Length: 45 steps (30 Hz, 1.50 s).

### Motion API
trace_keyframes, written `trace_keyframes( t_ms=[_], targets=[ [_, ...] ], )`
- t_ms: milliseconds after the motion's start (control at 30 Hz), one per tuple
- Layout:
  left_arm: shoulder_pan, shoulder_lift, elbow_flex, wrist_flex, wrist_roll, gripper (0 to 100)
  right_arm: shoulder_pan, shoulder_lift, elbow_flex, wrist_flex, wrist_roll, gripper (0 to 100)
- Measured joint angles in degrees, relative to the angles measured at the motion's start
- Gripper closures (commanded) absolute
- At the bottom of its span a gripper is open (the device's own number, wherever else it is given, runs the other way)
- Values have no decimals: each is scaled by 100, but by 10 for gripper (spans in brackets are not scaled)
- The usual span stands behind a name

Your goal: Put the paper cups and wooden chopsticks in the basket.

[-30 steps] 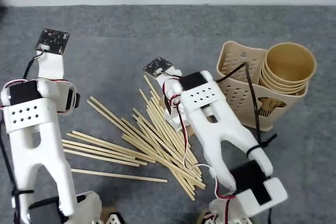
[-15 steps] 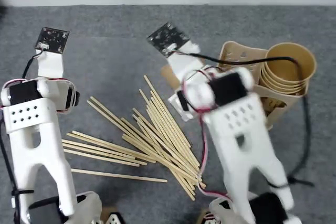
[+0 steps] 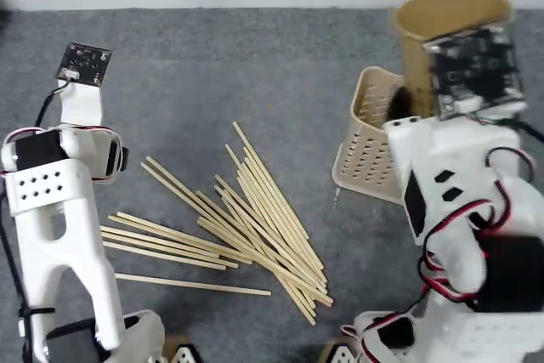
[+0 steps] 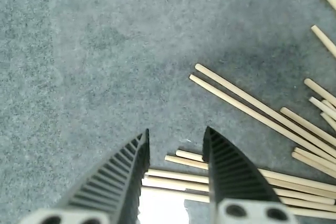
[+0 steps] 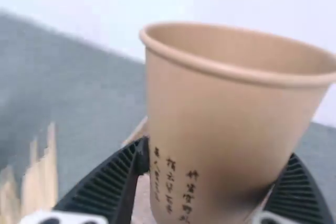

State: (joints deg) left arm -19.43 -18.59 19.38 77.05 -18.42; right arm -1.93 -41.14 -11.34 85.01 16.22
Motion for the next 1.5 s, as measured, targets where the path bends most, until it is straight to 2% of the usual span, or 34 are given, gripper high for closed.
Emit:
trace_keyframes(
  t_ms=[100, 233, 433, 600, 733, 900, 1200, 1367, 1500],
  targets=[
    [0, 0, 0, 0, 0, 834, 448, -308, 853, -703, 0, 667],
    [0, 0, 0, 0, 0, 834, 932, -905, 2593, -2233, 0, 667],
    [0, 0, 0, 0, 0, 834, 1073, -2040, 5240, -4299, 0, 667],
    [0, 0, 0, 0, 0, 834, 1090, -2602, 6514, -5433, 0, 667],
    [0, 0, 0, 0, 0, 834, 1143, -2558, 6866, -6075, -26, 667],
    [0, 0, 105, 0, 0, 834, 1327, -2523, 6892, -6637, -440, 667],
    [0, 0, 475, -387, 0, 834, 1327, -2453, 6945, -6919, -510, 667],
    [0, 0, 475, -422, 0, 834, 1327, -1723, 6945, -7613, -510, 666],
    [0, 0, 475, -422, 0, 834, 1327, -1125, 6945, -7789, -510, 663]
  ],
)
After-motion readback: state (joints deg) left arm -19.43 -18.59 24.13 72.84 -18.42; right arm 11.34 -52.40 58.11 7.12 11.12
